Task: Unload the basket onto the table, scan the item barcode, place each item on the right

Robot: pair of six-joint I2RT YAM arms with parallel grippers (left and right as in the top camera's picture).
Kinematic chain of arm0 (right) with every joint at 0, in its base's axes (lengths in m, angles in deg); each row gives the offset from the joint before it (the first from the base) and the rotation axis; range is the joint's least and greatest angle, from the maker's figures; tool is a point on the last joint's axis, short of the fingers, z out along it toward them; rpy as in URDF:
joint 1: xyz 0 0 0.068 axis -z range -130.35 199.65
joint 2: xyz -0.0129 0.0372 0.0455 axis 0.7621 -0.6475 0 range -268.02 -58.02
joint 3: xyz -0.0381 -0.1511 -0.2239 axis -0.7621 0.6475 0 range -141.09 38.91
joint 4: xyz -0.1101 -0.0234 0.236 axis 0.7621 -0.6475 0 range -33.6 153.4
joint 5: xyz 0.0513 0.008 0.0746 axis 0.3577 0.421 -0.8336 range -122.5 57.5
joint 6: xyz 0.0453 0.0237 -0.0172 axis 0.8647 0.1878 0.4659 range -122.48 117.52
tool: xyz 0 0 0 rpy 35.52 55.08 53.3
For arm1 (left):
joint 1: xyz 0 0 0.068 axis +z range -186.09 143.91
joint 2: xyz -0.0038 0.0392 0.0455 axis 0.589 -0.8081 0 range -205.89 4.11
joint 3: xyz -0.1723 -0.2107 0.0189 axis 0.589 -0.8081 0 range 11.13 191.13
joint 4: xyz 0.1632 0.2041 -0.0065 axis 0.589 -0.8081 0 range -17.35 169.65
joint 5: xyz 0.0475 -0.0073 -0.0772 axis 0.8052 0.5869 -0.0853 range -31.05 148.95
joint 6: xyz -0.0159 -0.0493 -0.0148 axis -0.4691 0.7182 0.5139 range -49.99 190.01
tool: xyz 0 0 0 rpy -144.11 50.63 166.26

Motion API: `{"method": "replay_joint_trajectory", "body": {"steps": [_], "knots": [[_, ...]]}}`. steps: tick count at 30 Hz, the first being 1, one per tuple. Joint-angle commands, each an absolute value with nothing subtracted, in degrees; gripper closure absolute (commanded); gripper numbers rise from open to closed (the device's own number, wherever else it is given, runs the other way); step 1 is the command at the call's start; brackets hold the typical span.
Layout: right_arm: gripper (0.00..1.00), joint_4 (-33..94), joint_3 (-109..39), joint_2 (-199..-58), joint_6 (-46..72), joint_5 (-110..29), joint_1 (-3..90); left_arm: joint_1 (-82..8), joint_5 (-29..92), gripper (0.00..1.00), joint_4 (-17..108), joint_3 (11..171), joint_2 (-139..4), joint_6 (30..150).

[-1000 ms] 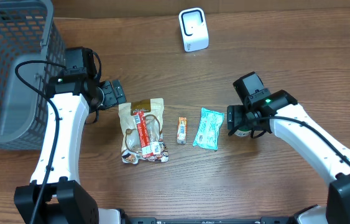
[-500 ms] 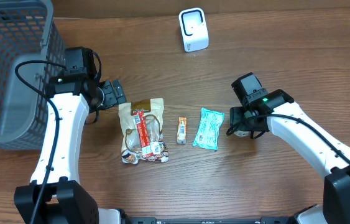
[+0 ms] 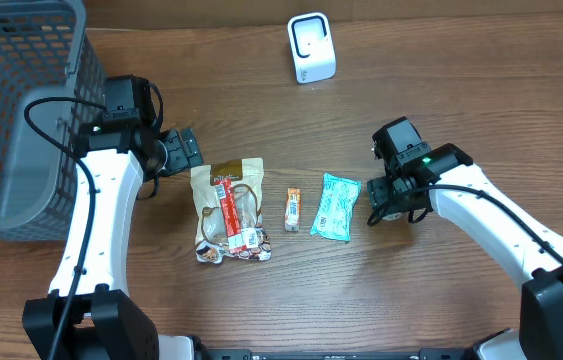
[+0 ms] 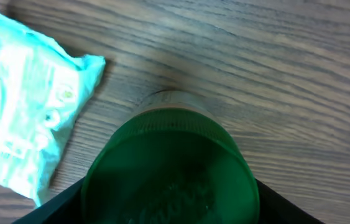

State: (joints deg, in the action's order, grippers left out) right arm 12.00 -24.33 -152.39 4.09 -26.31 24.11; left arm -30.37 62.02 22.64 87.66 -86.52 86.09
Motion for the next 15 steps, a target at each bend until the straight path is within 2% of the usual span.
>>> {"method": "replay_joint_trajectory", "body": {"steps": [1, 4, 7, 10, 15], "knots": [[0.20, 11.79, -24.02, -152.46, 0.53, -23.33, 24.26, -30.48, 62.35, 0.00, 22.92, 88.47, -86.36, 85.65], [0.13, 11.87, -24.02, -152.46, 7.65, -23.55, 24.26, -30.48, 62.35, 0.00, 22.92, 88.47, -86.36, 85.65], [0.12, 12.09, -24.02, -152.46, 17.29, -23.60, 24.26, -30.48, 62.33, 0.00, 22.90, 88.47, -86.36, 85.63], [0.13, 12.09, -24.02, -152.46, 21.79, -25.26, 24.26, -30.48, 62.35, 0.00, 22.90, 88.47, -86.36, 85.65], [0.22, 12.05, -24.02, -152.46, 25.93, -27.66, 24.26, -30.48, 62.35, 0.00, 22.90, 88.49, -86.36, 85.63]]}}
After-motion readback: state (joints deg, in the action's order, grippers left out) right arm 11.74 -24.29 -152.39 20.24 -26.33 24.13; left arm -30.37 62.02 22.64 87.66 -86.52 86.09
